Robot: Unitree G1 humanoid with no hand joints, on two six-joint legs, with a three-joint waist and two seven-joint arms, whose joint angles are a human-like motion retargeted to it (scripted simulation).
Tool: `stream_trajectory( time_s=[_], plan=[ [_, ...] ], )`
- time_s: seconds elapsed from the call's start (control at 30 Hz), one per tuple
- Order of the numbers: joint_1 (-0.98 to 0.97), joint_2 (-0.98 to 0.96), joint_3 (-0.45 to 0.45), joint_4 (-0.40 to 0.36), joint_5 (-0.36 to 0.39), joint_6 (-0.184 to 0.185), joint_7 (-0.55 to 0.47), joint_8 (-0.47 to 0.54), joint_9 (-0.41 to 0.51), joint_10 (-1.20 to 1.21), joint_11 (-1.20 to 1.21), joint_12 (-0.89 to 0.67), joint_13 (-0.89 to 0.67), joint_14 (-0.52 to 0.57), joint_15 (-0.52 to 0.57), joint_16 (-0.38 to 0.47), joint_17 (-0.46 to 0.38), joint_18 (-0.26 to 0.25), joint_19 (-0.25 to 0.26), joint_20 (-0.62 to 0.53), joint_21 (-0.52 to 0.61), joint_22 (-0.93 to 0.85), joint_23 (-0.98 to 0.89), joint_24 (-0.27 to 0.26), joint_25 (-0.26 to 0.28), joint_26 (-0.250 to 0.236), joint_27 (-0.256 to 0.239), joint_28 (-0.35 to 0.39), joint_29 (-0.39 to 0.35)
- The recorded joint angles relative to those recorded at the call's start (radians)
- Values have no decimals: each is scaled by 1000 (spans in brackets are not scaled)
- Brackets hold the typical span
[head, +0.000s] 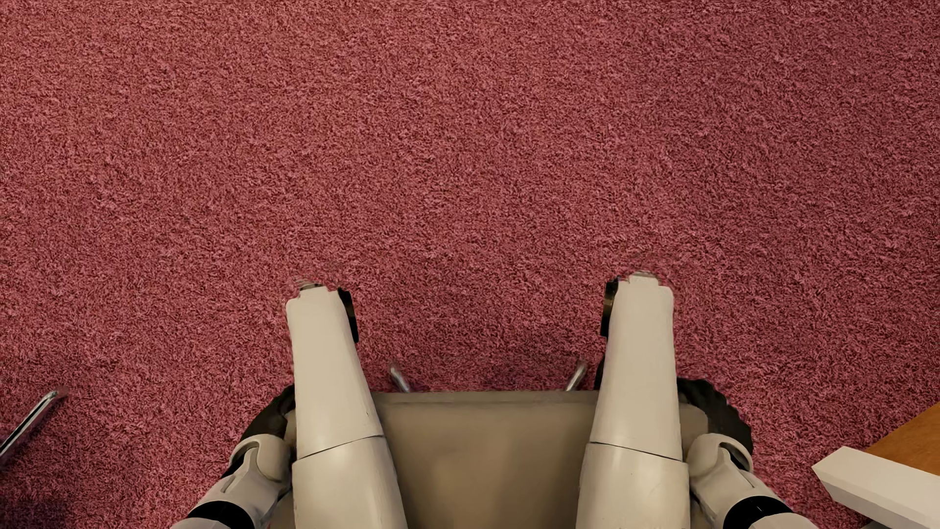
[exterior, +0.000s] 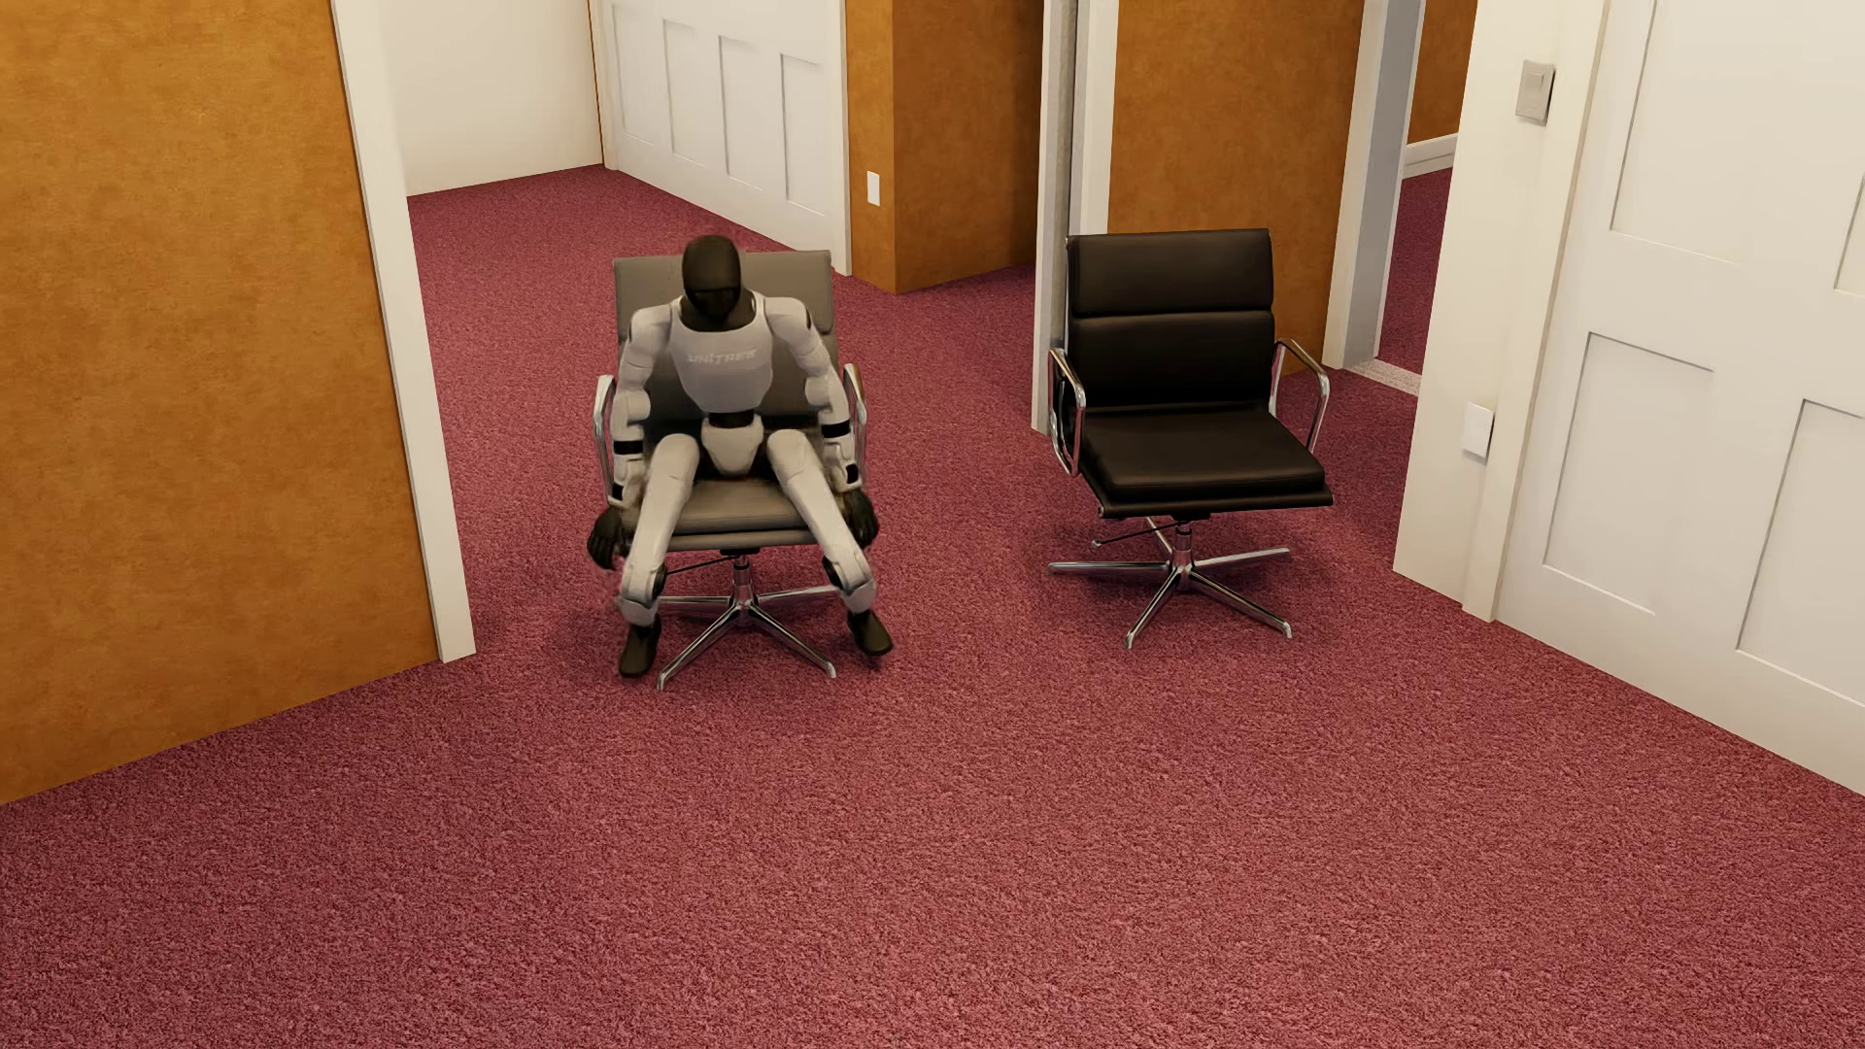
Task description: Take a seat on dark gray chair
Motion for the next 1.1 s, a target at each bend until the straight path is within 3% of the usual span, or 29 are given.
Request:
stream_trajectory(
  time_s=[0.03, 0.1, 0.13, 0.17, 0.2, 0.23, 0.3, 0.33, 0.37, 0.4, 0.43, 0.47, 0.5, 0.57, 0.63, 0.67, 0.7, 0.77, 0.83, 0.87, 0.9, 0.93, 0.97, 1.0, 1.1],
  plan=[
    [43, 38, 0, -6, 5, -8, 22, -19, -33, -56, -58, 5, 33, 5, -2, 8, 8, 13, -27, -8, -8, 17, 39, 20, -14, 5, 0, -11, 18],
    [173, 149, -3, -28, 22, -24, 76, -47, -92, -226, -210, 19, 101, 42, 11, 17, 26, 44, -69, -17, -22, 28, 71, 11, -35, 9, 17, -42, 61],
    [268, 232, -8, -53, 26, -34, 121, -70, -117, -335, -307, 30, 129, 69, 23, 22, 33, 78, -97, -20, -24, 25, 73, -3, -12, -7, -16, -48, 81],
    [343, 295, -7, -67, 44, -34, 140, -83, -149, -461, -419, 33, 151, 110, 43, 17, 37, 91, -119, -13, -28, 16, 92, 6, -59, -16, 2, -73, 112],
    [449, 397, -13, -90, 44, -37, 165, -91, -176, -596, -539, 50, 170, 157, 58, 16, 42, 107, -131, -11, -22, 2, 65, 8, 38, -43, -109, -66, 78],
    [551, 490, -10, -109, 43, -36, 180, -115, -213, -733, -657, 78, 210, 198, 75, 6, 36, 114, -134, -1, -42, -19, 90, 28, -68, -45, -24, -114, 144],
    [726, 664, -1, -118, 83, -24, 198, -151, -293, -961, -895, 122, 244, 283, 147, -6, 38, 132, -154, -1, -31, -39, 113, 63, -106, -77, -47, -121, 181],
    [799, 771, 9, -139, 78, -34, 163, -171, -322, -1042, -1016, 144, 252, 346, 166, -10, 38, 126, -140, -14, -31, -42, 125, 77, -132, -89, -48, -121, 201],
    [844, 880, 25, -147, 98, -25, 164, -190, -354, -1041, -1138, 177, 264, 360, 205, -24, 40, 158, -149, 1, -31, -31, 127, 97, -149, -94, -54, -135, 210],
    [822, 951, 33, -165, 108, -32, 153, -195, -389, -994, -1225, 202, 264, 362, 232, -33, 56, 162, -170, 14, -51, -27, 130, 110, -158, -75, -46, -148, 251],
    [768, 1013, 41, -183, 106, -44, 134, -212, -409, -945, -1309, 214, 249, 382, 249, -39, 56, 106, -169, 11, -50, -16, 107, 103, -167, -86, -66, -121, 229],
    [755, 1111, 59, -183, 120, -36, 154, -237, -419, -930, -1403, 248, 248, 381, 271, -54, 61, 80, -185, 31, -43, -4, 91, 109, -160, -66, -53, -154, 234],
    [715, 1161, 78, -190, 123, -44, 167, -254, -422, -942, -1453, 260, 217, 377, 272, -61, 68, 70, -190, 42, -25, 14, 70, 106, -160, -78, -67, -155, 234],
    [655, 1296, 111, -193, 126, -56, 178, -283, -425, -1073, -1591, 286, 152, 472, 288, -83, 72, 32, -195, 83, 43, 50, 14, 38, -162, -93, -77, -157, 208],
    [580, 1453, 135, -234, 138, -58, 181, -302, -444, -1221, -1770, 322, 72, 569, 326, -96, 72, 53, -187, 107, 82, 82, -42, 40, -164, -94, -104, -159, 202],
    [561, 1493, 145, -258, 138, -58, 182, -313, -461, -1305, -1785, 352, 48, 586, 308, -104, 75, 101, -173, 135, 96, 83, -67, 45, -194, -91, -82, -189, 210],
    [566, 1525, 147, -260, 139, -61, 181, -317, -463, -1379, -1784, 365, 15, 570, 300, -102, 86, 154, -171, 170, 118, 79, -95, 49, -175, -95, -100, -198, 195],
    [587, 1584, 164, -256, 112, -59, 194, -334, -484, -1399, -1768, 411, 1, 592, 339, -116, 94, 148, -110, 187, 136, 79, -112, 49, -169, -80, -91, -177, 163],
    [601, 1551, 157, -274, 80, -85, 183, -317, -490, -1281, -1567, 432, 39, 590, 388, -103, 98, 134, -90, 174, 114, 89, -107, 47, -162, -89, -65, -175, 154],
    [644, 1501, 145, -298, 63, -94, 177, -286, -491, -1280, -1391, 429, 78, 586, 444, -93, 99, 137, -53, 150, 85, 96, -94, 51, -142, -92, -72, -194, 154],
    [735, 1439, 125, -338, 50, -92, 176, -247, -476, -1307, -1195, 415, 121, 564, 568, -89, 89, 204, -7, 152, 75, 101, -74, 50, -125, -109, -85, -203, 173],
    [803, 1324, 99, -357, 50, -96, 186, -236, -471, -1328, -990, 390, 153, 534, 763, -65, 86, 270, 21, 157, 58, 93, -52, 46, -114, -115, -89, -208, 194],
    [893, 1245, 69, -357, 64, -88, 179, -231, -458, -1374, -830, 364, 195, 515, 716, -41, 91, 283, 10, 154, 37, 84, -24, 48, -108, -103, -73, -238, 225],
    [983, 1143, 49, -354, 66, -76, 213, -221, -440, -1404, -678, 335, 241, 479, 596, -19, 94, 303, -37, 135, 22, 75, 13, 58, -101, -103, -59, -239, 216],
    [1250, 863, -30, -337, 103, -43, 253, -167, -417, -1551, -623, 226, 355, 392, 443, 39, 105, 295, -9, 32, -73, 66, 119, 39, -66, -70, -38, -224, 209]
  ],
)
